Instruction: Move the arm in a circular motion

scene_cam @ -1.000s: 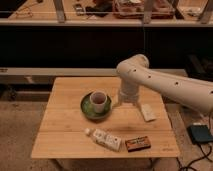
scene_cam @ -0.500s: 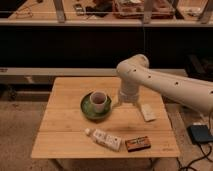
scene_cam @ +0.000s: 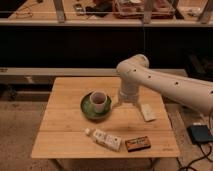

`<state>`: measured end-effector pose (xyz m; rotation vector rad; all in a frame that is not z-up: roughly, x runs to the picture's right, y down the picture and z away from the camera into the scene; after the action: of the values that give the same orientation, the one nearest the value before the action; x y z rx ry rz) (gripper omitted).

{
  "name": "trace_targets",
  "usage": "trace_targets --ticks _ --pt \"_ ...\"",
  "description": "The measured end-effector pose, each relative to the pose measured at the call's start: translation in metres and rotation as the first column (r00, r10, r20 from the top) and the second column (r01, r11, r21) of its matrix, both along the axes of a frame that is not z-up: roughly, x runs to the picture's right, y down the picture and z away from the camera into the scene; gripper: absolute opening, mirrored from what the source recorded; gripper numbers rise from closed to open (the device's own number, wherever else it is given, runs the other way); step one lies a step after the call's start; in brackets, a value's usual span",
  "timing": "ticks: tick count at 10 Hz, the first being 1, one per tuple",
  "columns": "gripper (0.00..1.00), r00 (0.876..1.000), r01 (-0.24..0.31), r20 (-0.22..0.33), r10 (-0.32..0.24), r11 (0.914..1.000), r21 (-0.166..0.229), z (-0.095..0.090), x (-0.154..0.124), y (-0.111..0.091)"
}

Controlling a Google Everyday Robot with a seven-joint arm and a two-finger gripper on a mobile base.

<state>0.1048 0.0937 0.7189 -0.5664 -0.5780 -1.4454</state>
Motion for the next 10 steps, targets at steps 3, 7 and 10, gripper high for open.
trace_targets --ticks 3,7,10 --pt "0.79 1.0 0.0 0.0 0.0 1.0 0.0 0.0 0.0 0.0" --pt "0.79 1.0 0.011 0.005 -0.011 0.9999 0.006 -0.035 0.001 0.015" --pt "0.79 0.996 0.033 -0.084 -0.032 0.9994 0.013 -0.103 0.032 0.049"
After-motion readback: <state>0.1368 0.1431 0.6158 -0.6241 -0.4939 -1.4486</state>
